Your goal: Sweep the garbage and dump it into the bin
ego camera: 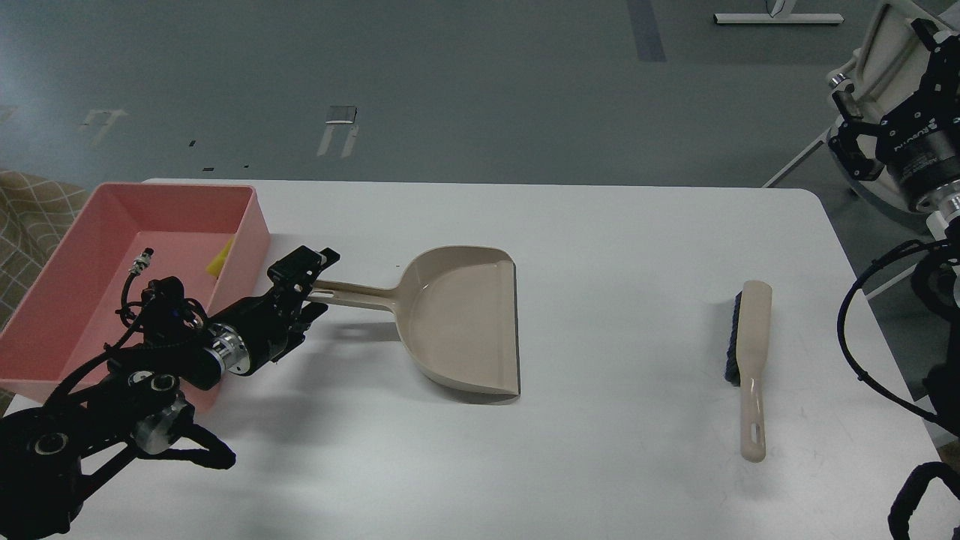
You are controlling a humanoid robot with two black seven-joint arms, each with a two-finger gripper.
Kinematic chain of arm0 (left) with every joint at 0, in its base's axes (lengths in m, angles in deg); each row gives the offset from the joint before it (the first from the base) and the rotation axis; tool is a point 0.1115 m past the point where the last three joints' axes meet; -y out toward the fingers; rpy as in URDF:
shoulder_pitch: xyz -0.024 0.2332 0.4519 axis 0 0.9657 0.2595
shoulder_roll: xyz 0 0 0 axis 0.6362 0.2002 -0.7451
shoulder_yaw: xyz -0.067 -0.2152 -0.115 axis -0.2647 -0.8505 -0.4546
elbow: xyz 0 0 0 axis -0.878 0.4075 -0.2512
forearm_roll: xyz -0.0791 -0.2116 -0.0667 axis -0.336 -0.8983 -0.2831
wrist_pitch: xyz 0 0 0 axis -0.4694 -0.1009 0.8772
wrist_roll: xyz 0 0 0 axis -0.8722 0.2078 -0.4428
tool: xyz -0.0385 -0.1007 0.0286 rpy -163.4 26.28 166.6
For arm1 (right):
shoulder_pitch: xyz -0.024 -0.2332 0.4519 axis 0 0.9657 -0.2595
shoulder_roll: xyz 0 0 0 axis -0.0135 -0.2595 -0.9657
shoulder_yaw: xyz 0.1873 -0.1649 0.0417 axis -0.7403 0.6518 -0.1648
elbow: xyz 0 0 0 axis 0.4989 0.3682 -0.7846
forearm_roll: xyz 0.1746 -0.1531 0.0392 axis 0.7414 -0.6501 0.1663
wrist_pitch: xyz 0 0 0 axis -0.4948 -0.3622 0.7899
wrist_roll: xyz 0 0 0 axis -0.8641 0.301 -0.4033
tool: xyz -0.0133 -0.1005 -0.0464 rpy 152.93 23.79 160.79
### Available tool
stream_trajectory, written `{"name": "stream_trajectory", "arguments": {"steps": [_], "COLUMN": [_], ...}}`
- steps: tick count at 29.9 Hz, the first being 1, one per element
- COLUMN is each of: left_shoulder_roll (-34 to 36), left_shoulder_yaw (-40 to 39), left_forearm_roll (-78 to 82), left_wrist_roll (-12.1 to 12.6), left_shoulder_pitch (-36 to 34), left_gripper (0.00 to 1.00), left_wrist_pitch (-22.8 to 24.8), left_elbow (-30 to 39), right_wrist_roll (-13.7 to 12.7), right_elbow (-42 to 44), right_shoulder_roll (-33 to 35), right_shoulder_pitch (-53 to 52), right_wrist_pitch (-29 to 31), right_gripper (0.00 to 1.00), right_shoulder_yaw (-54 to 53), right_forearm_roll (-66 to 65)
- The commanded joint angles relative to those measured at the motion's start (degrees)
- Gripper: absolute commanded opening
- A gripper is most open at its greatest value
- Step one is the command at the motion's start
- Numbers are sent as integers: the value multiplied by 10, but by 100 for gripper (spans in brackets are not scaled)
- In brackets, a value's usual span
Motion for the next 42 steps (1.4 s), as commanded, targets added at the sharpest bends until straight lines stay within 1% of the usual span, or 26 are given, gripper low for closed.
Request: {"name": "stream_trajectory", "arguments": {"steps": [1, 4, 7, 10, 17, 22, 24, 28, 30, 32, 34, 36, 38, 39, 42], "left_shoulder_roll": [14, 39, 60, 80, 87, 88, 88, 86, 85, 82, 80, 53, 31, 9, -23], "left_shoulder_yaw": [-1, -3, -7, -17, -59, -120, -156, -194, -222, -234, -238, -235, -233, -234, -235], "left_forearm_roll": [-1, -1, -1, -3, -10, -11, -16, -46, -64, -71, -74, -74, -74, -74, -74], "left_wrist_roll": [0, 1, 9, 10, 8, 5, 6, 7, 8, 10, 10, 12, 14, 14, 14], "left_shoulder_pitch": [16, 31, 43, 51, 48, 48, 48, 43, 35, 20, -7, -45, -65, -83, -125], "left_gripper": [97, 97, 97, 97, 97, 98, 98, 98, 98, 98, 98, 98, 98, 98, 98], "left_wrist_pitch": [0, -1, -1, -1, 3, 8, 21, 35, 44, 47, 54, 61, 58, 58, 60], "left_elbow": [33, 63, 78, 92, 105, 105, 105, 99, 79, 60, 20, -37, -68, -100, -154], "right_wrist_roll": [0, 0, 0, 0, 0, 0, 0, 0, 0, 0, 0, 0, 0, 0, 0], "right_elbow": [0, 0, 0, 0, -6, -2, -5, -5, -2, -1, 5, 37, 51, 65, 99], "right_shoulder_roll": [0, 0, 0, -1, -5, -6, -7, -7, -7, -7, -8, -16, -23, -27, -29], "right_shoulder_pitch": [2, 5, 5, 5, 5, -2, -2, -5, -14, -20, -33, -64, -80, -95, -124], "right_wrist_pitch": [-1, -1, -1, -2, -5, -14, -14, -15, -19, -19, -21, -26, -26, -33, -39], "right_gripper": [100, 100, 100, 100, 100, 100, 100, 100, 100, 100, 100, 100, 100, 100, 100], "right_shoulder_yaw": [-2, -2, -3, -3, -3, -3, -3, -6, -6, -6, -3, -1, 0, 2, 11], "right_forearm_roll": [0, 0, 1, 1, 1, 1, 1, 2, 1, 2, 2, 3, 4, 4, 3]}}
